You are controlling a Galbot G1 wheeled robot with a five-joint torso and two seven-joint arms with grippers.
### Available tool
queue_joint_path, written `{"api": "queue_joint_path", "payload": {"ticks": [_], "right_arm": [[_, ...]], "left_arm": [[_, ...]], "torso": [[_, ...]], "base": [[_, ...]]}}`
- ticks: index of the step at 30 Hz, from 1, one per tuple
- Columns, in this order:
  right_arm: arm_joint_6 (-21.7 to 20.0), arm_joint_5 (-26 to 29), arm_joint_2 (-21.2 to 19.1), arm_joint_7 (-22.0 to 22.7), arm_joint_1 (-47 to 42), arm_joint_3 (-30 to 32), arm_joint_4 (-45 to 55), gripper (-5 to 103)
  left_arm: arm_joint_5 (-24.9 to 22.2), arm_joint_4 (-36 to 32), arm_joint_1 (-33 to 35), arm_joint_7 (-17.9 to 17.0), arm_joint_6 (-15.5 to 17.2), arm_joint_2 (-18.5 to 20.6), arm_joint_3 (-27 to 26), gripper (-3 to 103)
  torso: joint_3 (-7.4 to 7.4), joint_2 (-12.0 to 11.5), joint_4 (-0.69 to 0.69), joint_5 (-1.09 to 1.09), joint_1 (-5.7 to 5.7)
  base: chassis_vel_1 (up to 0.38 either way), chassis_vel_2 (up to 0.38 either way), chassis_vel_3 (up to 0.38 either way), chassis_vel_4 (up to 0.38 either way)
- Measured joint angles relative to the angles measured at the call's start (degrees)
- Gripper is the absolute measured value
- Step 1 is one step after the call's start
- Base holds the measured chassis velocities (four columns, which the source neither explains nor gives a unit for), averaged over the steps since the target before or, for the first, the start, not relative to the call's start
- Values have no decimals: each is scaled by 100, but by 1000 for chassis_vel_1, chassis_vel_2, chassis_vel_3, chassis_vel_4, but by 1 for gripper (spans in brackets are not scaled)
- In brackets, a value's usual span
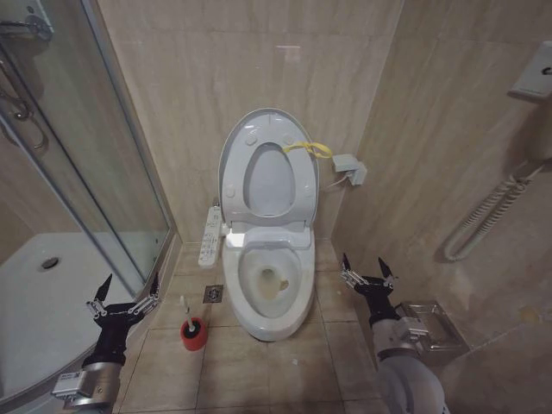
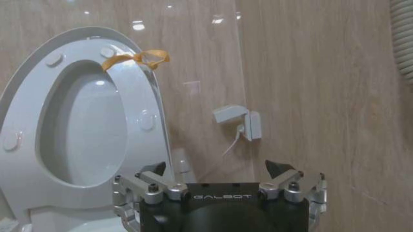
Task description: Open the toilet lid, clean the toilet bowl with a toilet brush, close the toilet lid, and flush.
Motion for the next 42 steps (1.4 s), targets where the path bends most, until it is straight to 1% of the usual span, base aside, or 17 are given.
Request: {"api": "queue_joint_path", "payload": {"ticks": [15,19,24,42], "right_arm": [[0,0,0,0,0,0,0,100],[0,0,0,0,0,0,0,100],[0,1,0,0,0,0,0,100],[0,0,0,0,0,0,0,100]], "left_arm": [[0,0,0,0,0,0,0,100],[0,0,0,0,0,0,0,100],[0,0,0,0,0,0,0,100],[0,0,0,0,0,0,0,100]], "torso": [[0,0,2,0,0],[0,0,-2,0,0],[0,0,2,0,0],[0,0,1,0,0]], "base": [[0,0,0,0],[-17,-38,-30,-28],[0,0,0,0],[0,0,0,0]]}}
